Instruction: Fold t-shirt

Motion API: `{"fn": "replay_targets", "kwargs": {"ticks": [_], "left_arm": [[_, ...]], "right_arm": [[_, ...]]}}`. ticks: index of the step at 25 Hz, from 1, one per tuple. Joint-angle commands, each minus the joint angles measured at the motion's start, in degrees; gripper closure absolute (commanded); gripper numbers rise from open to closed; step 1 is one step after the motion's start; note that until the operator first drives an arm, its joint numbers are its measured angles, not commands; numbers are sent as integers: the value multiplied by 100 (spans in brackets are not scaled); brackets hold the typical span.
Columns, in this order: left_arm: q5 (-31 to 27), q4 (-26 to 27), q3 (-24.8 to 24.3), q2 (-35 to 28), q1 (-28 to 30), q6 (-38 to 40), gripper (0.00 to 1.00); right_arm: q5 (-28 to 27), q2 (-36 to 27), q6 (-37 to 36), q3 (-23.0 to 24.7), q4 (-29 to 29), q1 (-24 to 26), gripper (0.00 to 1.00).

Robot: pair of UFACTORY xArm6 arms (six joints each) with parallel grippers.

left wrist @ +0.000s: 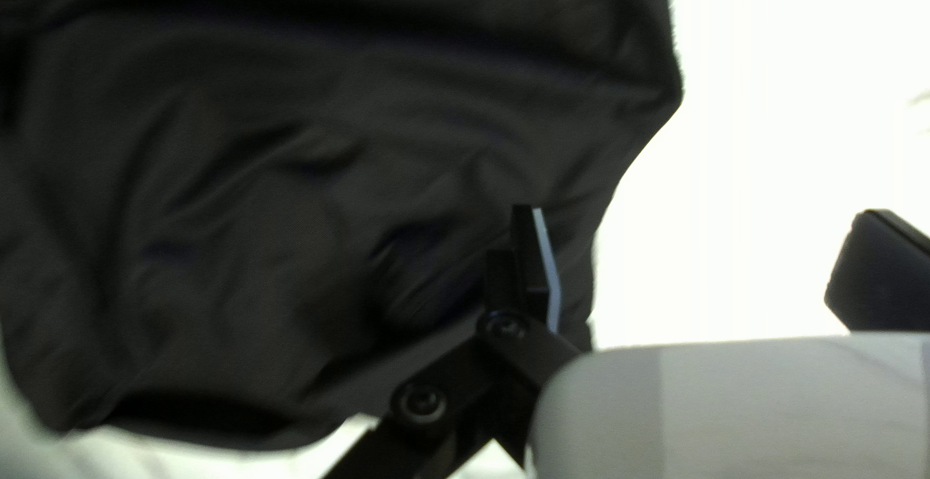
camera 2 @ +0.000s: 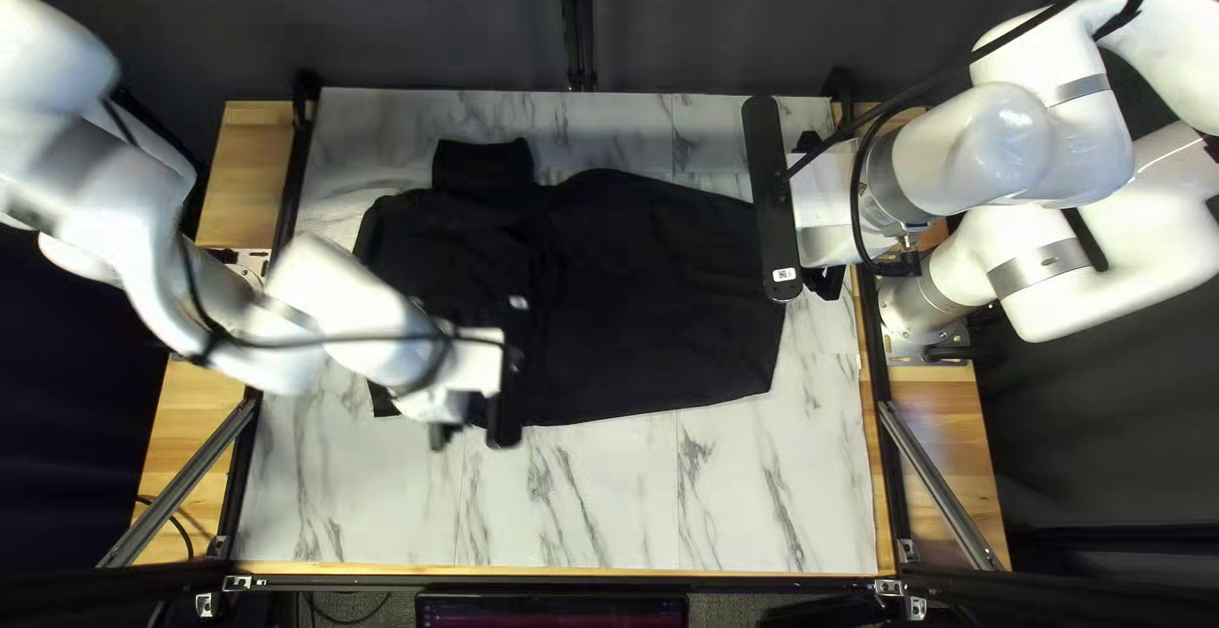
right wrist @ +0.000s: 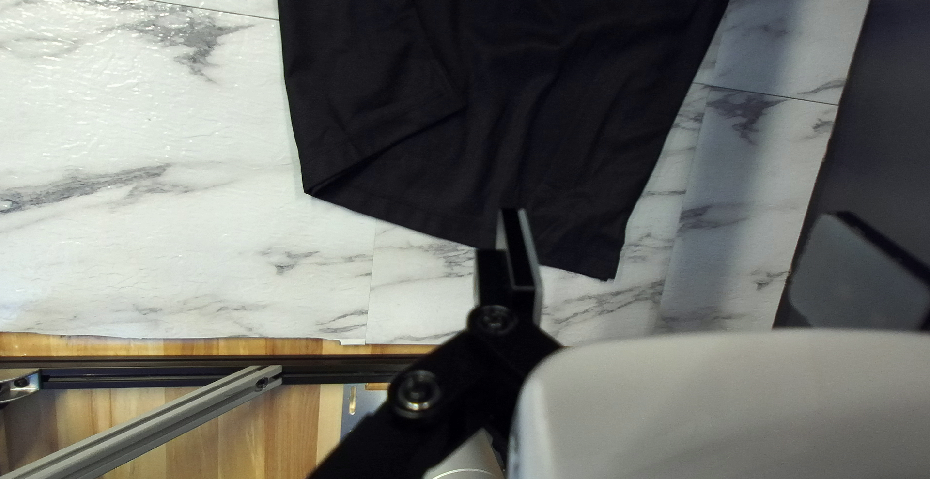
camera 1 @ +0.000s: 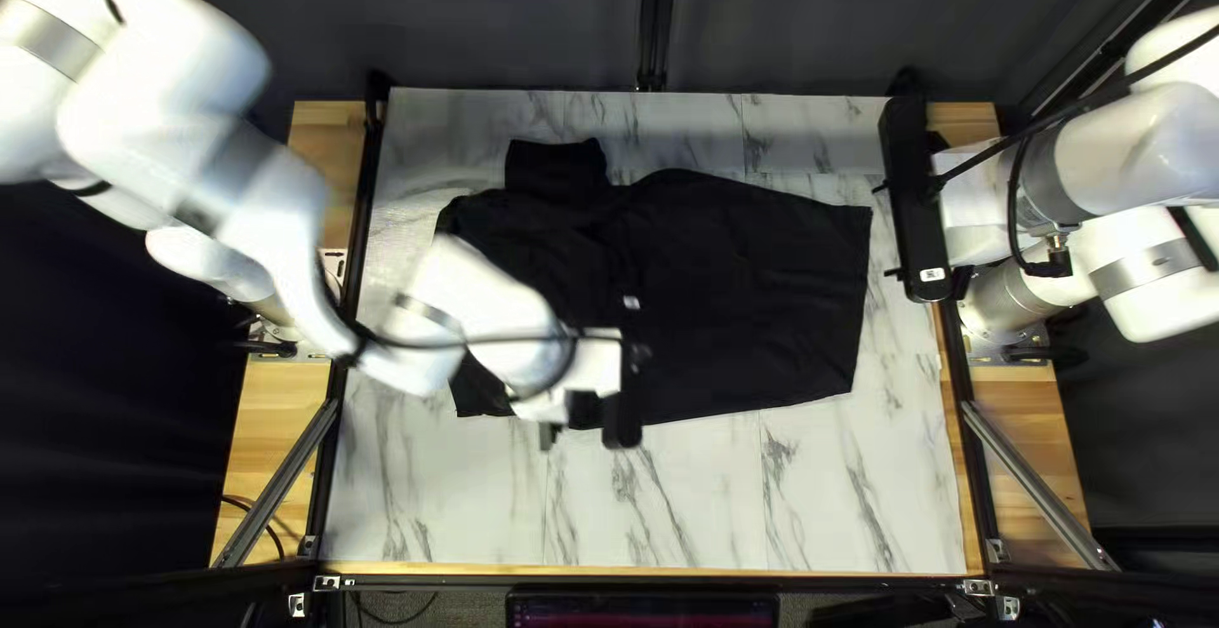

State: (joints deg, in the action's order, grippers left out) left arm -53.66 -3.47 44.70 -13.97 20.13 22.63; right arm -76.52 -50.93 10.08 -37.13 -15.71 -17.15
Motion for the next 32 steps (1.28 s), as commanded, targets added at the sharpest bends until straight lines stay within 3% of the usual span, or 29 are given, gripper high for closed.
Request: {"fn": "replay_targets", "kwargs": {"ticks": [1, 8, 19, 23, 32], "left_arm": [[-1197, -55, -355, -1552, -540, -484, 0], [-3000, -143, 436, -2515, -1126, -1028, 0], [-3024, -87, 407, -2576, -1149, -1024, 0], [-3611, -342, 775, -2803, -1036, -837, 0], [-3611, -342, 775, -2803, -1036, -837, 0]], "right_arm": [[0, 0, 0, 0, 0, 0, 0], [0, 0, 0, 0, 0, 0, 0], [0, 0, 0, 0, 0, 0, 0], [0, 0, 0, 0, 0, 0, 0], [0, 0, 0, 0, 0, 0, 0]]}}
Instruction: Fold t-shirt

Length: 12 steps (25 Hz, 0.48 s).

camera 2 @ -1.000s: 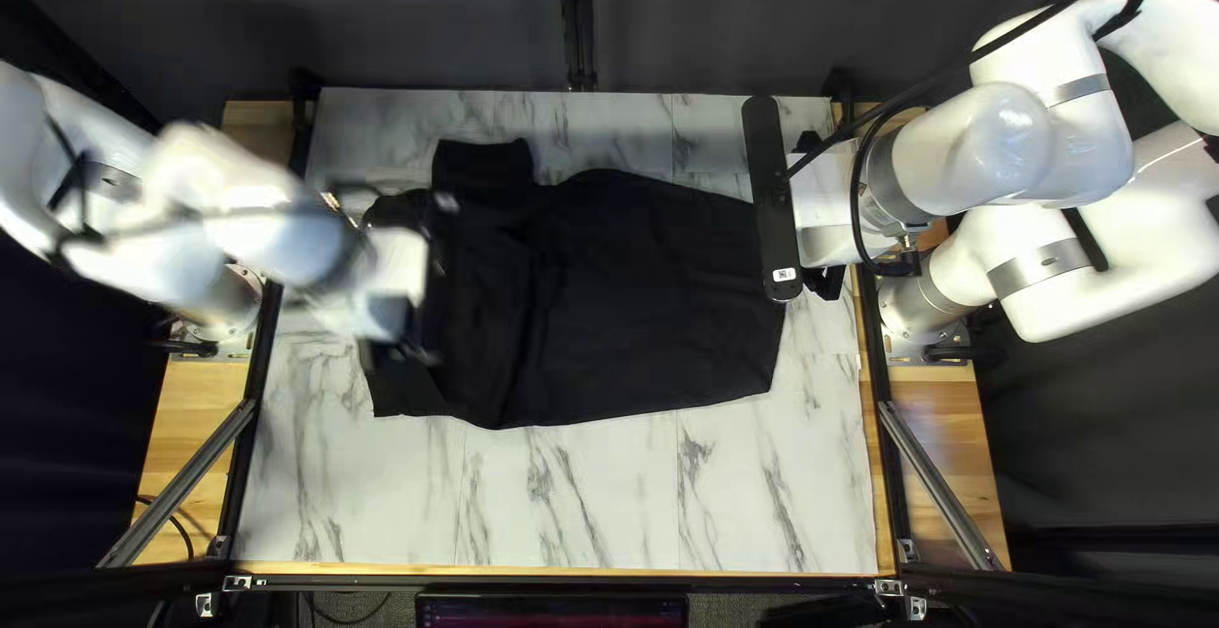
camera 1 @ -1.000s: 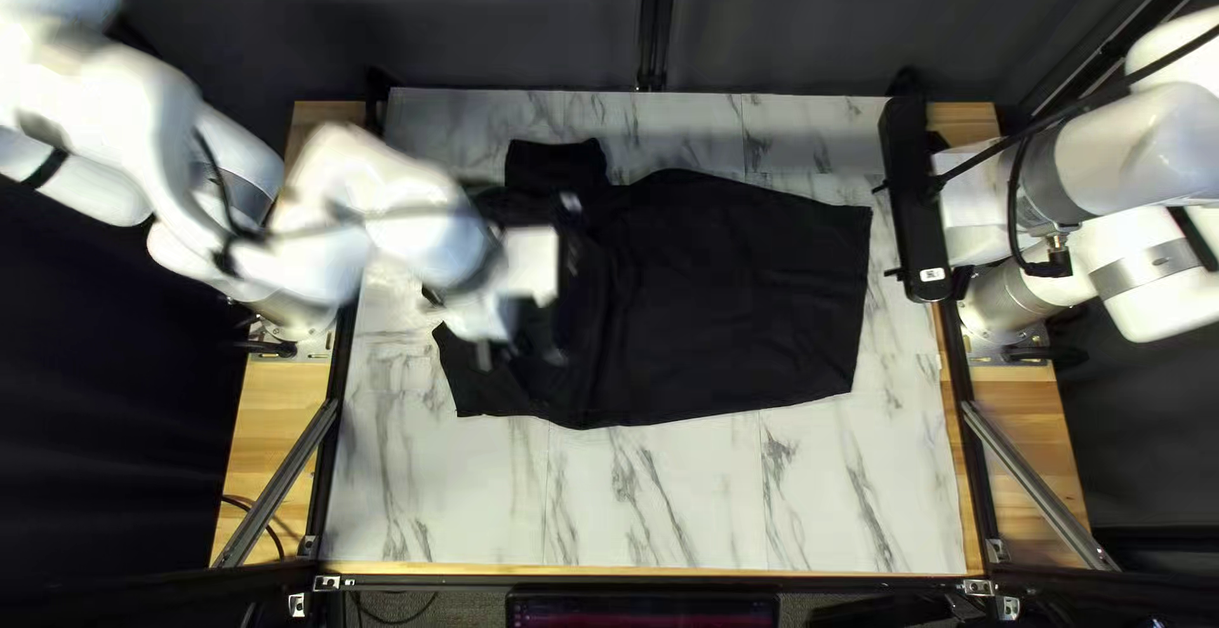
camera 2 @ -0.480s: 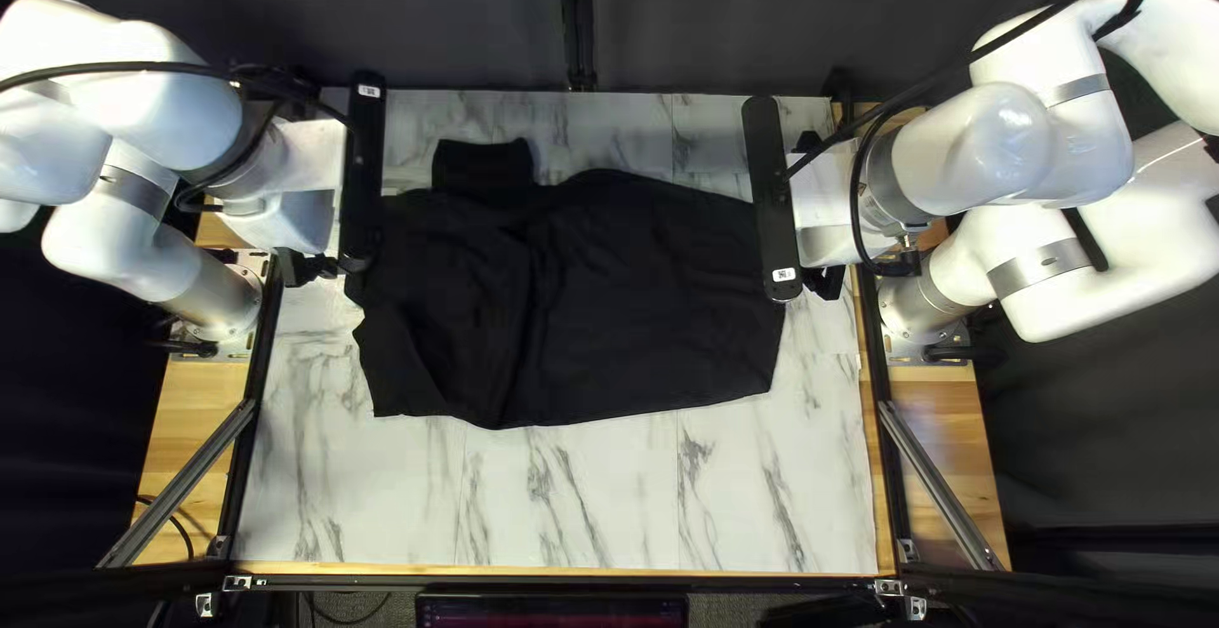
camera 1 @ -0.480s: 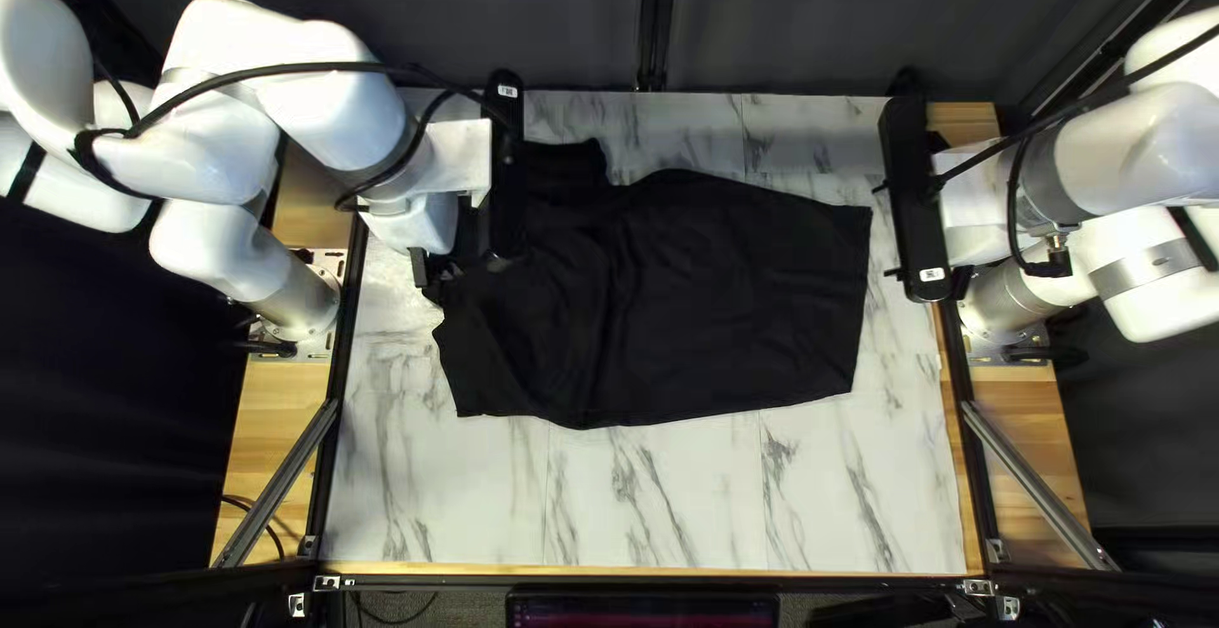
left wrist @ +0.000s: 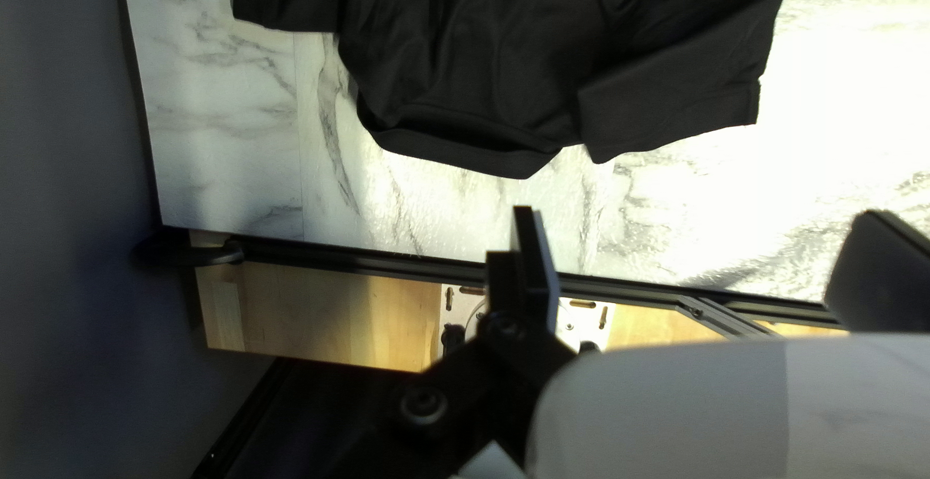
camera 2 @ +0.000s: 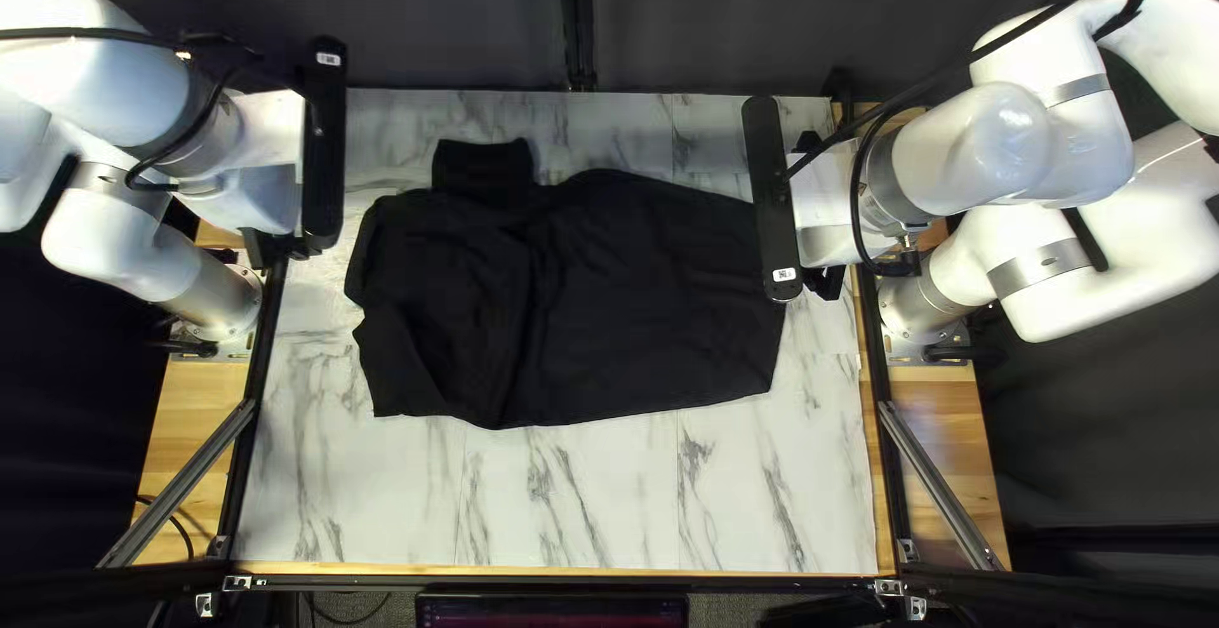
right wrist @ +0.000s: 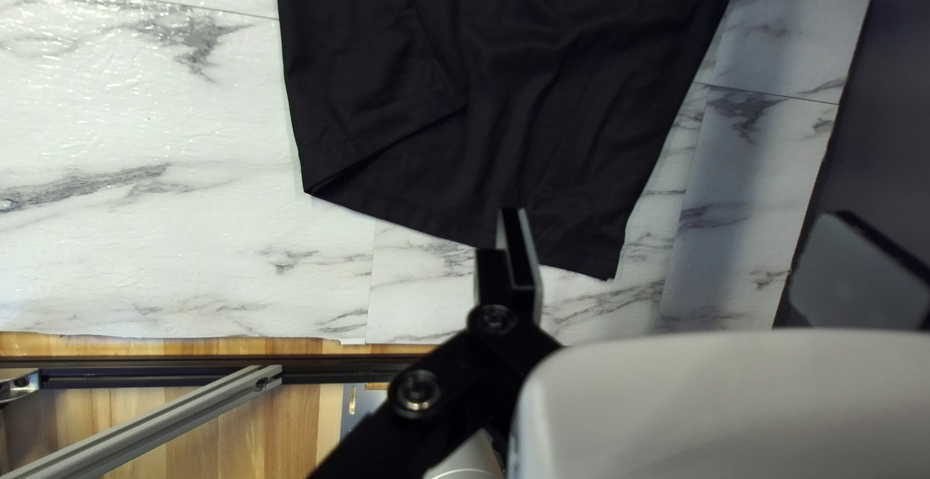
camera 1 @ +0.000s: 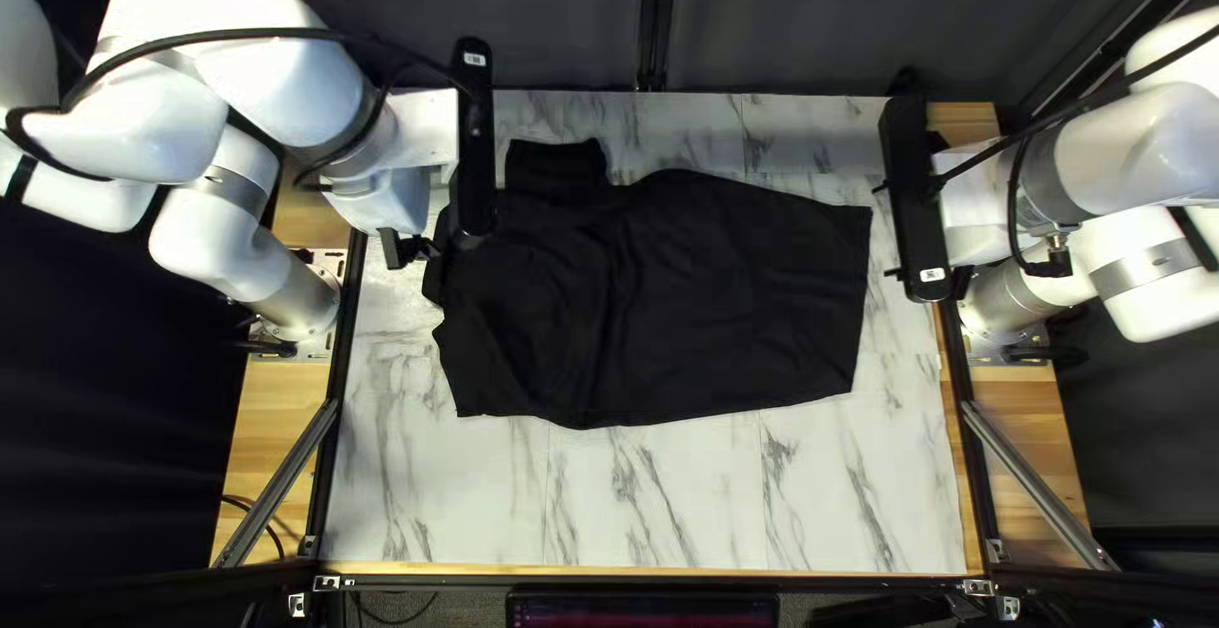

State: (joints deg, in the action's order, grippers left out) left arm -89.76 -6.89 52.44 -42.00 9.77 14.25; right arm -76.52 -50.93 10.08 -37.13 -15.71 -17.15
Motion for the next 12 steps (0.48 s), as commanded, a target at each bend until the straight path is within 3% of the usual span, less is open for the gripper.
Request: {"fn": "replay_targets", "kwargs": {"ticks": [1, 10, 12], "left_arm": [[-1, 0, 0, 0, 0, 0, 0], [-1, 0, 0, 0, 0, 0, 0], [-1, 0, 0, 0, 0, 0, 0]], "right_arm": [[0, 0, 0, 0, 0, 0, 0], [-21, -35, 33, 35, -79, -48, 0], [164, 554, -200, -241, -52, 173, 0]]}}
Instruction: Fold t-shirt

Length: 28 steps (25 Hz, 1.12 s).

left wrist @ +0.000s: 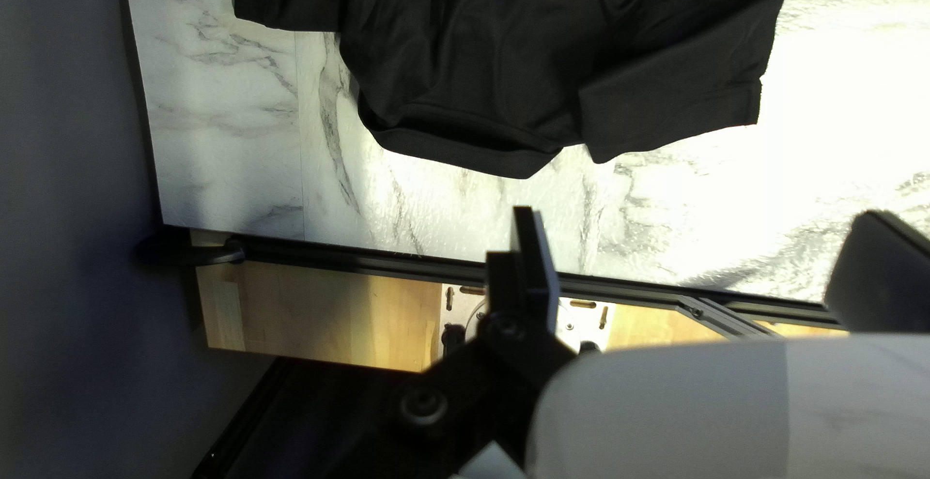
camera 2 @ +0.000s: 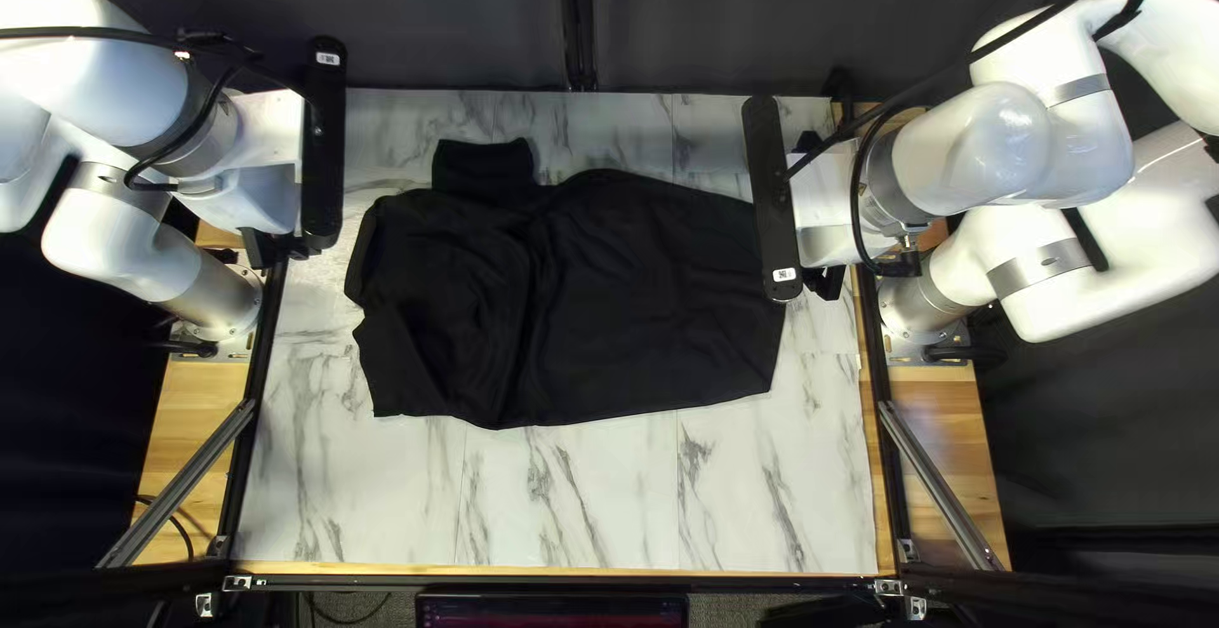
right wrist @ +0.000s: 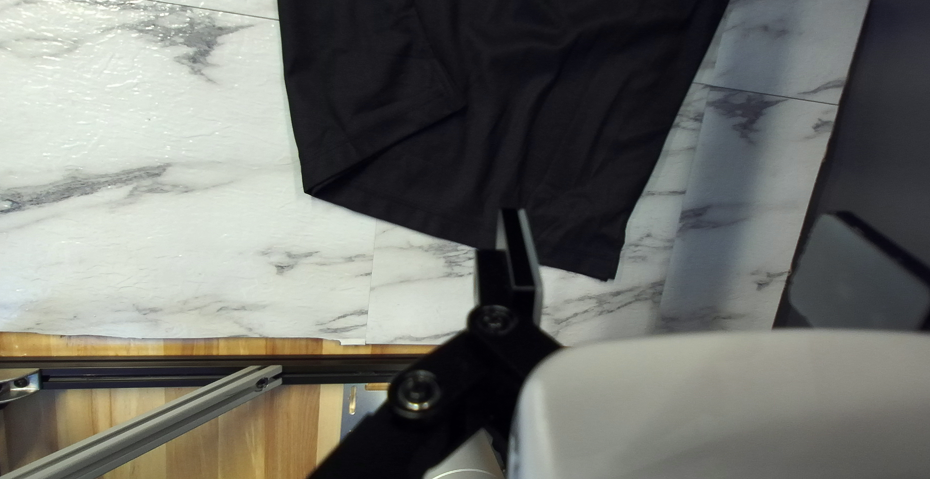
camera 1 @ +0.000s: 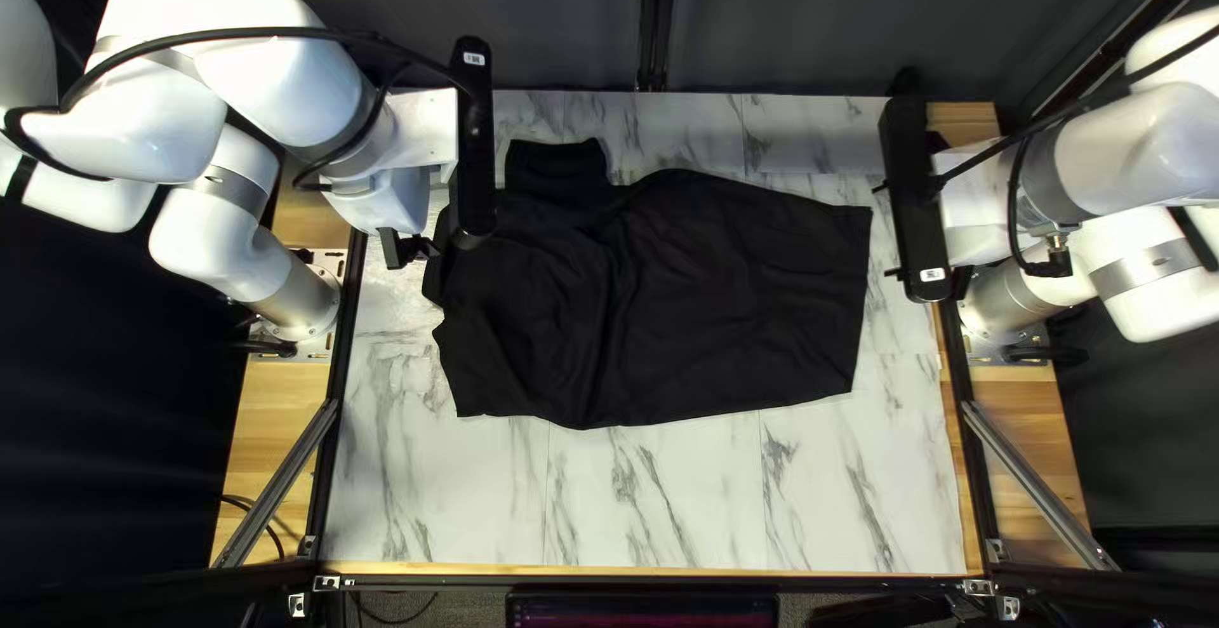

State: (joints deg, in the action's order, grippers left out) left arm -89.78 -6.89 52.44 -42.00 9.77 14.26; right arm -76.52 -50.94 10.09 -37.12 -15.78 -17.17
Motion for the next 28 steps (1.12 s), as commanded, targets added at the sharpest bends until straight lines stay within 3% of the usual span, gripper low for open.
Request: {"fn": "replay_targets", "kwargs": {"ticks": [1, 7, 14, 19, 28], "left_arm": [[0, 0, 0, 0, 0, 0, 0], [0, 0, 0, 0, 0, 0, 0], [0, 0, 0, 0, 0, 0, 0], [0, 0, 0, 0, 0, 0, 0], [0, 0, 0, 0, 0, 0, 0]], "right_arm": [[317, 723, -184, -226, -59, 183, 0], [1974, 1779, -92, 462, -63, 259, 0], [3461, 2769, -410, 1031, 335, 406, 0], [4223, 3082, -777, 1484, 729, 607, 0], [4744, 3741, -1027, 1600, 1242, 673, 0]]}}
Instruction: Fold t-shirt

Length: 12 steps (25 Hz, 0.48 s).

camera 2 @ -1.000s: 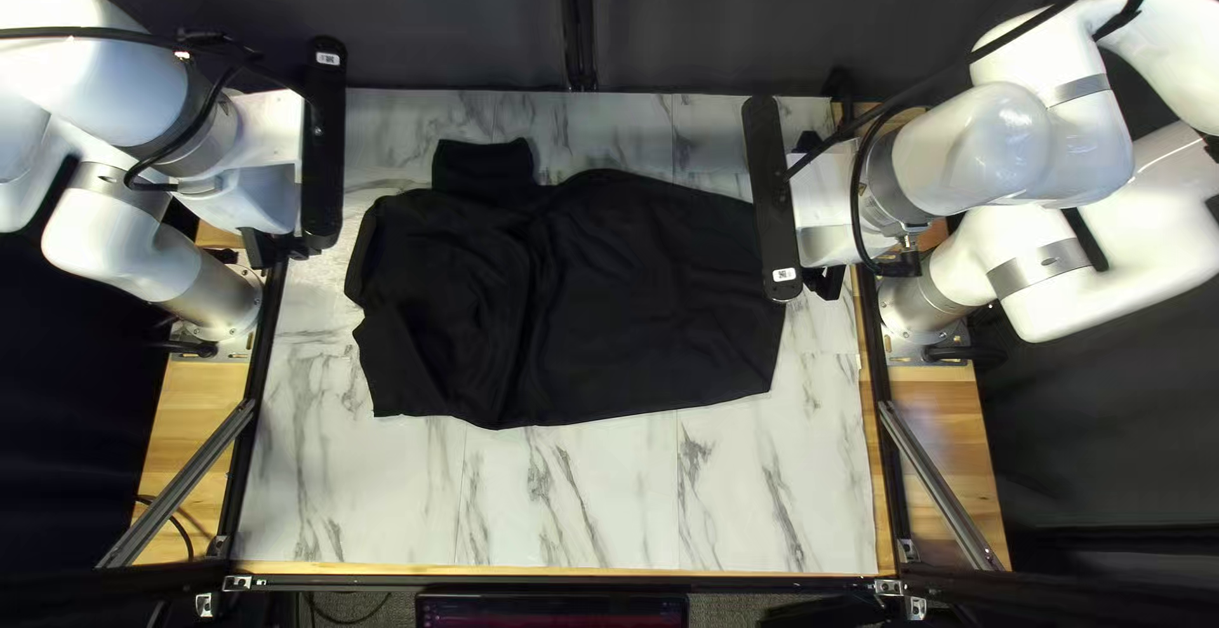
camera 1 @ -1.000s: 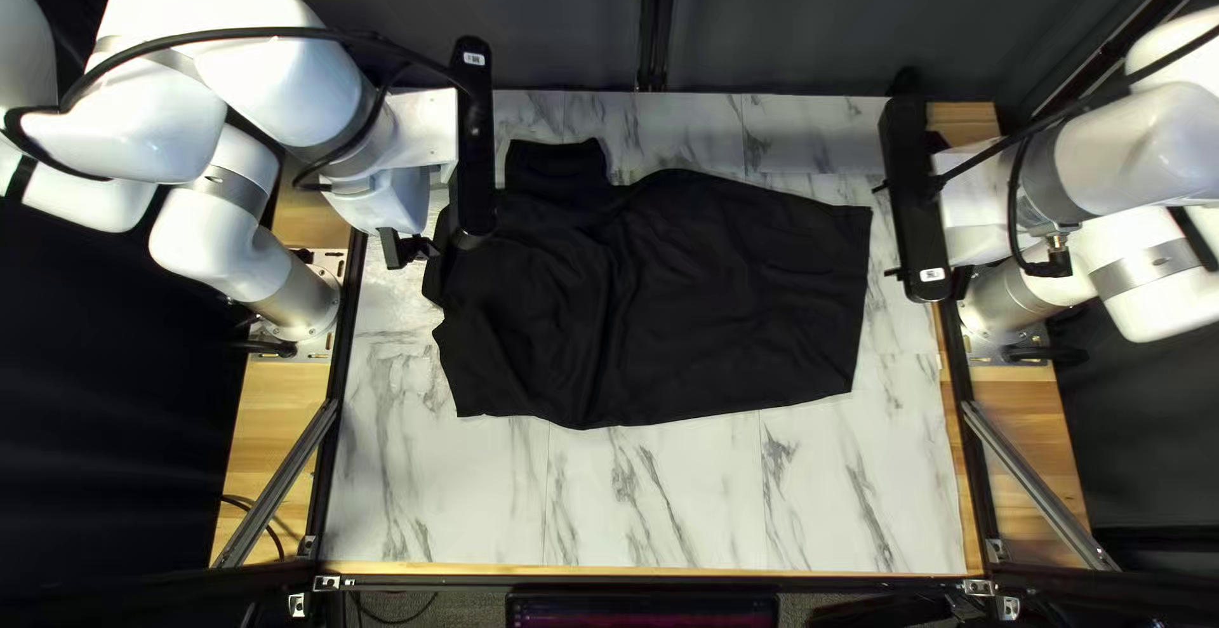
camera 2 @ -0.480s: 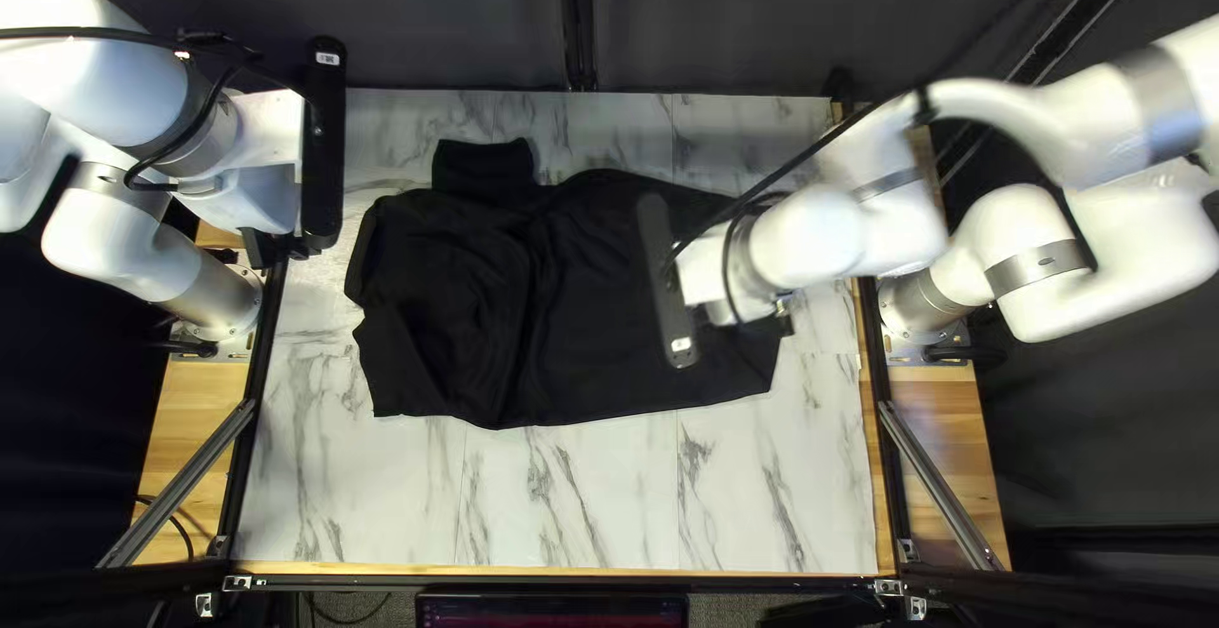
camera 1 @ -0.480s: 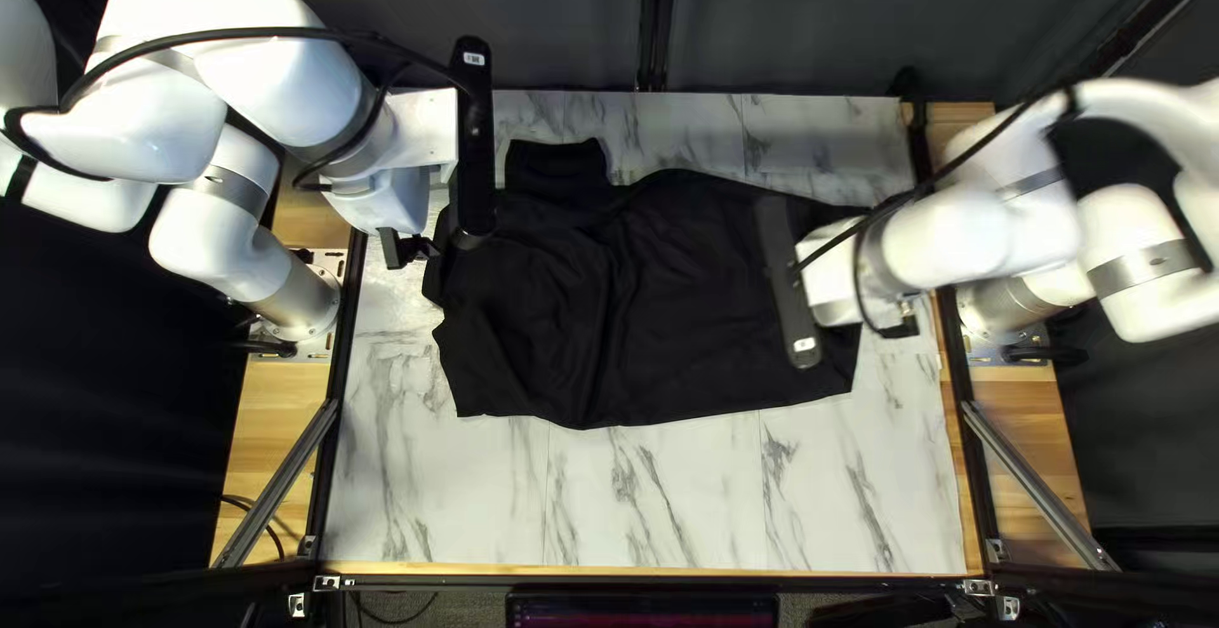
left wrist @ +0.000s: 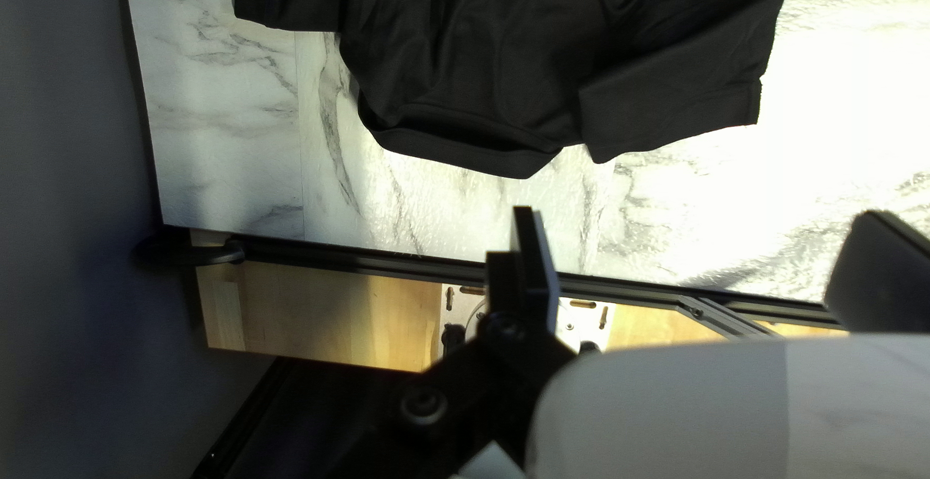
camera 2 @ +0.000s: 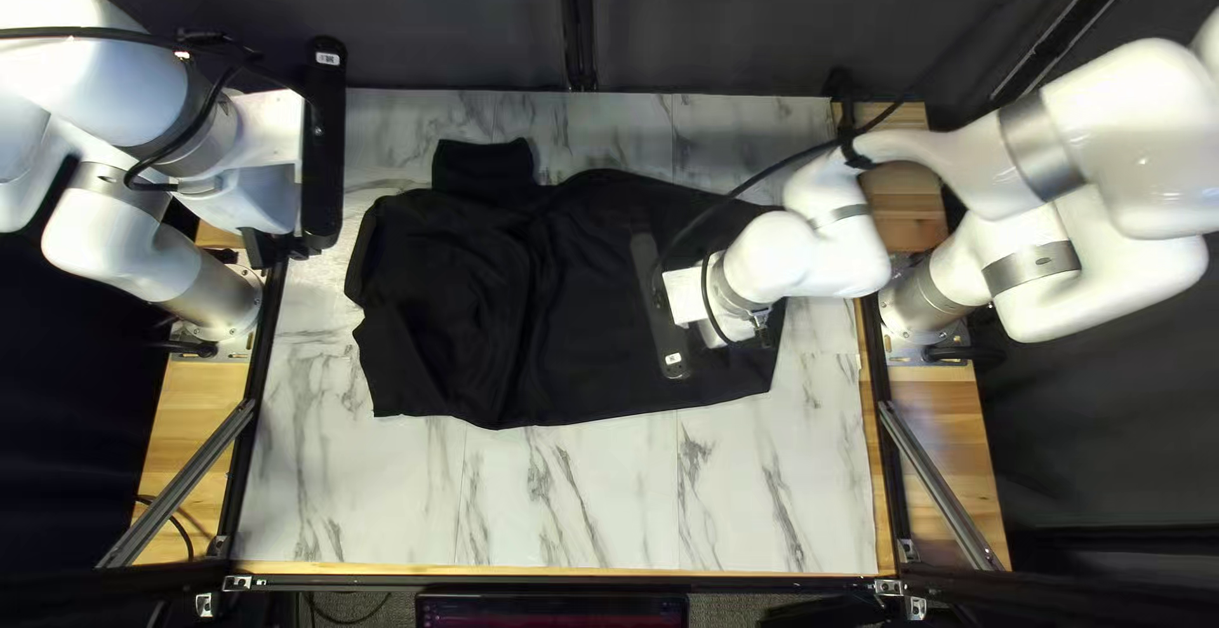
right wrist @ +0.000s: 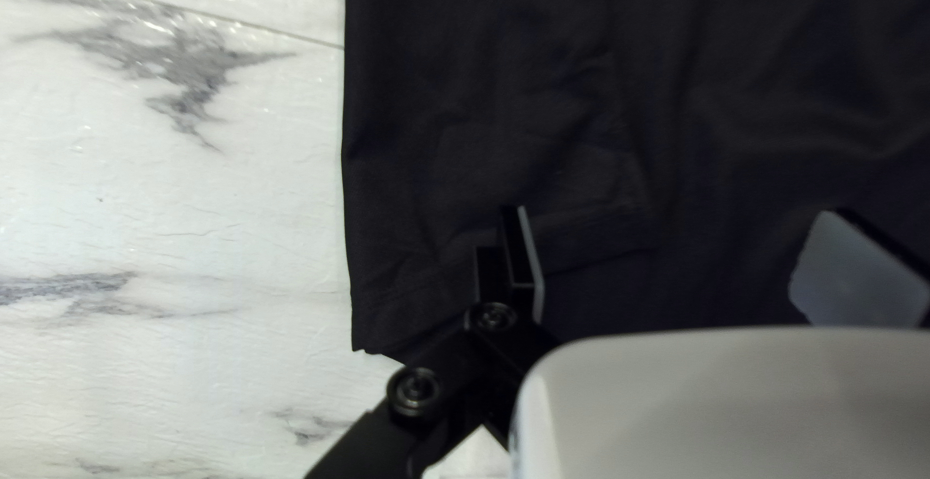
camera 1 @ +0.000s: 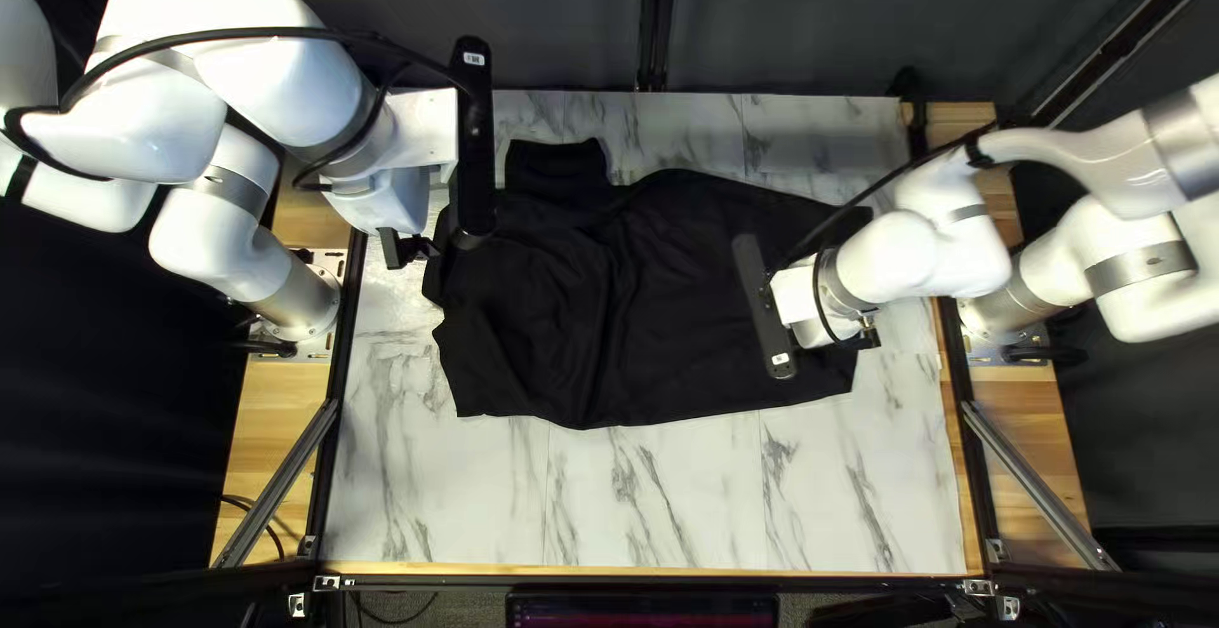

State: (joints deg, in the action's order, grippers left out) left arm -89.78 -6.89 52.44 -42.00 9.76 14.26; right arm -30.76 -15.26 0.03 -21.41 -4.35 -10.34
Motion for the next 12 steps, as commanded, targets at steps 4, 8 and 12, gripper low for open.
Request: {"fn": "replay_targets", "kwargs": {"ticks": [4, 8, 12], "left_arm": [[0, 0, 0, 0, 0, 0, 0], [0, 0, 0, 0, 0, 0, 0], [0, 0, 0, 0, 0, 0, 0]], "right_arm": [[420, 583, -130, -55, 267, -39, 0], [591, 815, -241, 7, 374, 15, 0], [561, 860, -206, 59, 394, 12, 0]]}}
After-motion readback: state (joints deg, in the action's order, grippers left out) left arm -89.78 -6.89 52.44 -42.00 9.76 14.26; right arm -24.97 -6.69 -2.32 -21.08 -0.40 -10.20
